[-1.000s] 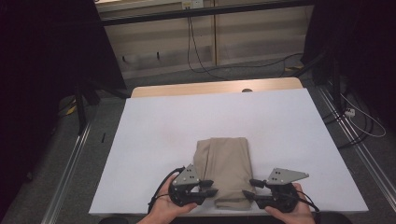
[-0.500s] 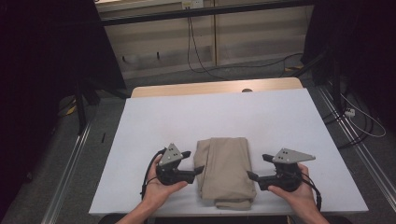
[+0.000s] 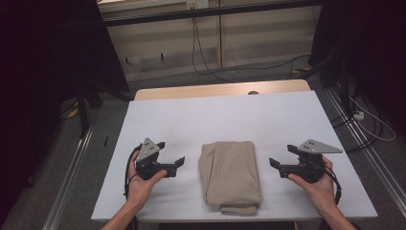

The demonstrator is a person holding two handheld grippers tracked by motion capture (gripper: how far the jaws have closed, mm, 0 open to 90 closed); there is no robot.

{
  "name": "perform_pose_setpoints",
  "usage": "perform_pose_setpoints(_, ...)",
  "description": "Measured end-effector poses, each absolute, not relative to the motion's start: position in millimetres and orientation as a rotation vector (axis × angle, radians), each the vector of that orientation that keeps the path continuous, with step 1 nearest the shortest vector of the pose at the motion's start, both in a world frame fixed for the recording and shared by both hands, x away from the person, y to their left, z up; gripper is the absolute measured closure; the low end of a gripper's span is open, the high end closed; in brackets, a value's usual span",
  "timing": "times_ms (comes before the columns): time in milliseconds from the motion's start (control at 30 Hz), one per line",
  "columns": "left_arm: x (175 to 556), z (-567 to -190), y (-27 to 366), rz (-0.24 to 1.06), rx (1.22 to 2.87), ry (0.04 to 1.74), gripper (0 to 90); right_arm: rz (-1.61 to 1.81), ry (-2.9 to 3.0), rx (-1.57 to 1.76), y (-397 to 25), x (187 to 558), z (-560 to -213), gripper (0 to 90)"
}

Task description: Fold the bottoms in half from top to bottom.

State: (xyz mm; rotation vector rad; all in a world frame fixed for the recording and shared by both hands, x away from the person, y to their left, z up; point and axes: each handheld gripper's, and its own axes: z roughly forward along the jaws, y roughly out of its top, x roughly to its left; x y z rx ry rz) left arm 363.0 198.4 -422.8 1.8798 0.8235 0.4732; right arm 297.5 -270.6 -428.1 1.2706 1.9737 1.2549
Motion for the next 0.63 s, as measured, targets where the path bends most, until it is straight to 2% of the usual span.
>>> perform_pose_setpoints(67, 361, -427, 210, 0.464, 1.823, 0.915, 6.3, 1.227, 1.954, 1.273, -276, 296, -432, 14.7)
perform_pose_setpoints(167, 359, -428, 218, 0.51, 1.839, 0.873, 7.5, 1.251, 1.917, 1.335, -288, 292, -436, 14.2)
perform_pose_setpoints(233, 360, -431, 221, 0.469, 1.834, 0.902, 8.2, 1.26, 1.882, 1.346, -291, 287, -435, 13.9)
perform_pose_setpoints(633, 358, -434, 216, 0.492, 1.858, 0.896, 8.9, 1.293, 1.891, 1.356, -285, 291, -437, 14.1)
